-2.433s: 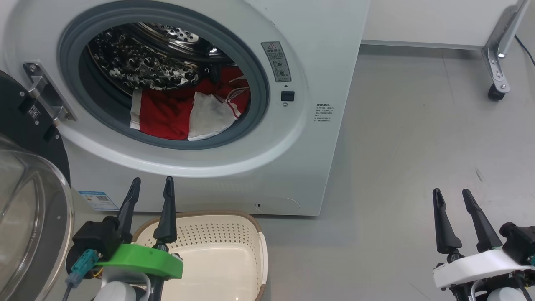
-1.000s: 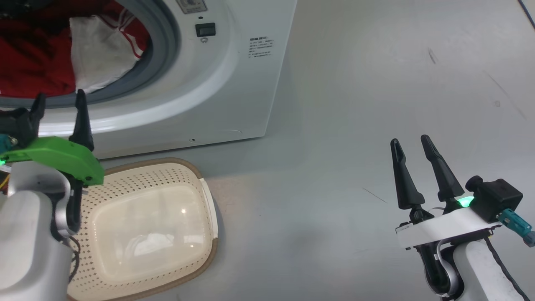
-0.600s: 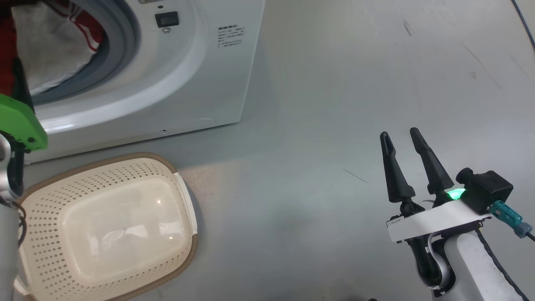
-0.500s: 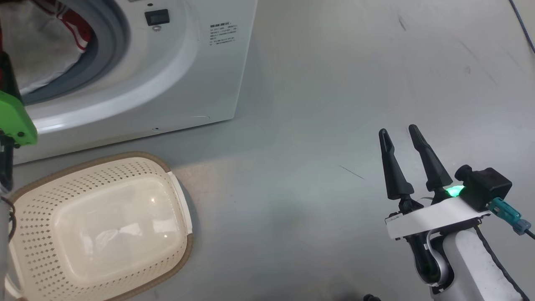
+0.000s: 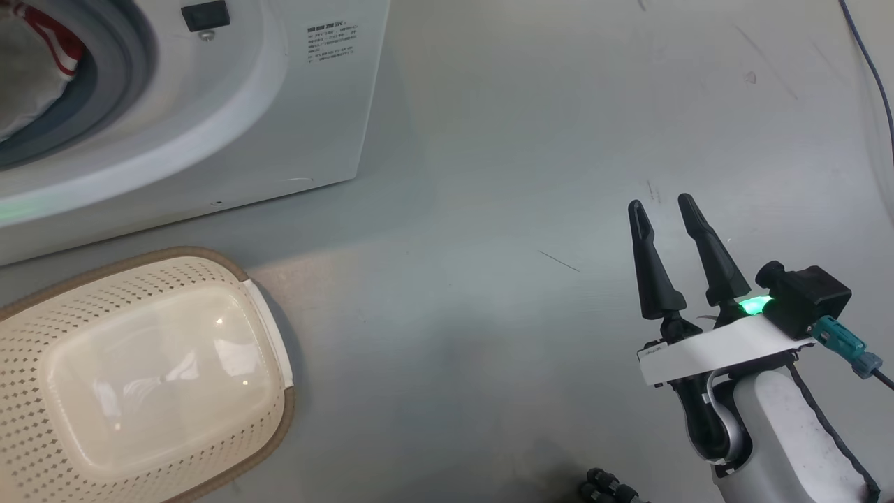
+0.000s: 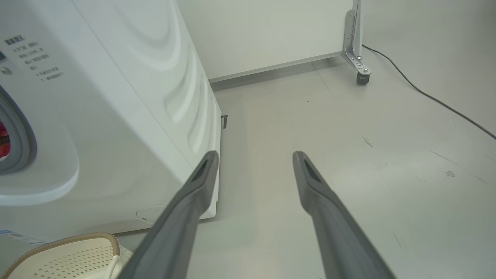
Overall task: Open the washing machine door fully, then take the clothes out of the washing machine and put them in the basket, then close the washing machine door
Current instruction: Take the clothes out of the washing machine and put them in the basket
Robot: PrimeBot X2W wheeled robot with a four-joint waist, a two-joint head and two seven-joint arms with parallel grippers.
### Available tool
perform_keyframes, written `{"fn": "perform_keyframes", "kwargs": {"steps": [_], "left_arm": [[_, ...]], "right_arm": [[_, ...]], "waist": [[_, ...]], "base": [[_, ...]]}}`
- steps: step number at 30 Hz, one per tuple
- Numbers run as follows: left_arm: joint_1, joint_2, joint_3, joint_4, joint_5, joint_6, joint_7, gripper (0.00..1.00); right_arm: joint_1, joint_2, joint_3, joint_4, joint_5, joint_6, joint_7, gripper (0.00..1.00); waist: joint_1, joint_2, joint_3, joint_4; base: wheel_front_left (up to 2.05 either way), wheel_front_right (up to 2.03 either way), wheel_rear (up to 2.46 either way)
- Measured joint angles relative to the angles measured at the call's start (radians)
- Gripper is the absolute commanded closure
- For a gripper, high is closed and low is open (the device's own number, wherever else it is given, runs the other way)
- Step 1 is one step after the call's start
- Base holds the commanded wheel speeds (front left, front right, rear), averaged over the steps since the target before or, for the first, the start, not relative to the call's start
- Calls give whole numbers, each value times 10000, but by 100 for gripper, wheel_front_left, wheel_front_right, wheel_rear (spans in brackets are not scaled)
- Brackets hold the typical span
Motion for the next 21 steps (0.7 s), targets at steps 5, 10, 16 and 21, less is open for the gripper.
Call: {"fn": "perform_keyframes", "kwargs": {"steps": [5,10,16,21], "left_arm": [[-348,274,-58,368,479,2,100,0],[-567,299,59,767,506,75,84,0],[-732,157,230,1106,506,75,86,60],[-812,-63,249,1285,506,75,-98,100]], "right_arm": [[-79,-4,-27,77,0,2,0,0],[-237,-4,-111,102,-2,2,0,0],[-278,0,-132,171,-2,2,0,0],[-365,12,-169,203,-2,2,0,0]], "waist": [[0,0,198,-57],[0,0,297,-96],[0,0,323,-89],[0,0,300,-47]], "base": [[0,0,0],[0,0,0],[0,0,0],[0,0,0]]}}
